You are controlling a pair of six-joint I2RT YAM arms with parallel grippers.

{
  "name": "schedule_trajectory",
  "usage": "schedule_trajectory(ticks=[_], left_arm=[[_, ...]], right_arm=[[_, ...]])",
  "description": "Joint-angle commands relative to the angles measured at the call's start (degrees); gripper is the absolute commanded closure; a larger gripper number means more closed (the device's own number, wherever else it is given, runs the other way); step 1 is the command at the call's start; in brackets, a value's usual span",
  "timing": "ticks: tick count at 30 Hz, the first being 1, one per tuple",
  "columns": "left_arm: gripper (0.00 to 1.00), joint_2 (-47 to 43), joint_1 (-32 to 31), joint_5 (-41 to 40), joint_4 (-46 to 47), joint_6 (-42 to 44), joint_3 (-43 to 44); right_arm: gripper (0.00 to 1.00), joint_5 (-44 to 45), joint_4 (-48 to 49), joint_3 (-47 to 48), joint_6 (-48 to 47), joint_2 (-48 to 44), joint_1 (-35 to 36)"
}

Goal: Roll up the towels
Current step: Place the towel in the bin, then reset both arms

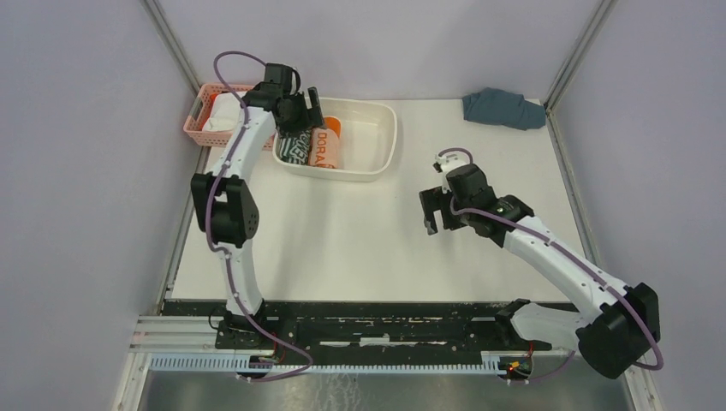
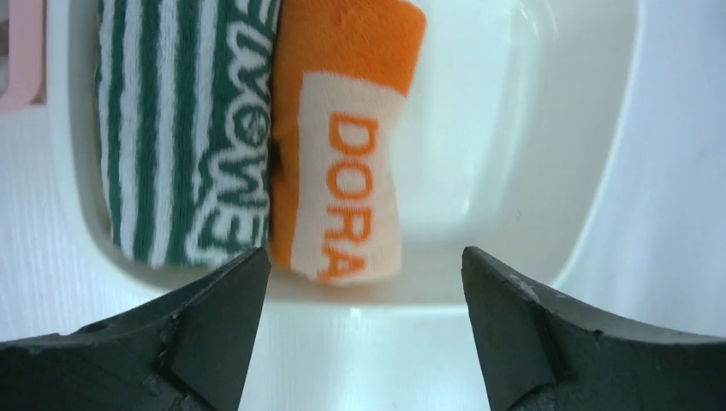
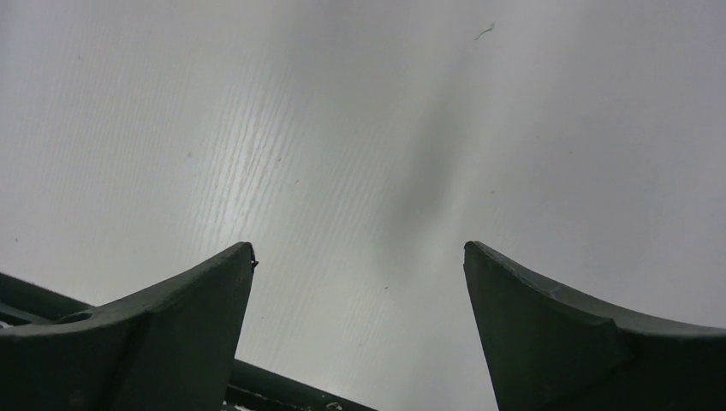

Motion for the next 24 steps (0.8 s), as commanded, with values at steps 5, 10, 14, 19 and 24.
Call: schedule_trajectory(ticks=[5,10,14,19,24], left_arm=[[0.09,-27.41,0.18,-1.97,5.22,0.56,-21.68],[0.07,-45.06,0.29,-8.15,9.29,-0.57,-36.70],[0.04,-60.78,0.33,-13.88,10.94,-2.65,-47.60],[0.01,-79.41,0.27,-20.03,13.48,-5.43,-60.78],[0.01,-92.72,0.29,-25.17,11.93,-6.47,-70.67]], right_arm=[[0.00,18.57,-0.70,5.23,-0.72,-9.01,-1.51],[0.00,25.51,-1.77,5.20,-2.71,-16.89,-1.58],[0.00,29.73,-2.88,4.51,-5.14,-22.69,-1.55],[0.00,32.01,-3.95,2.51,-6.89,-27.86,-1.56],[0.00,30.81,-3.19,-0.32,-8.01,-32.07,-1.57]])
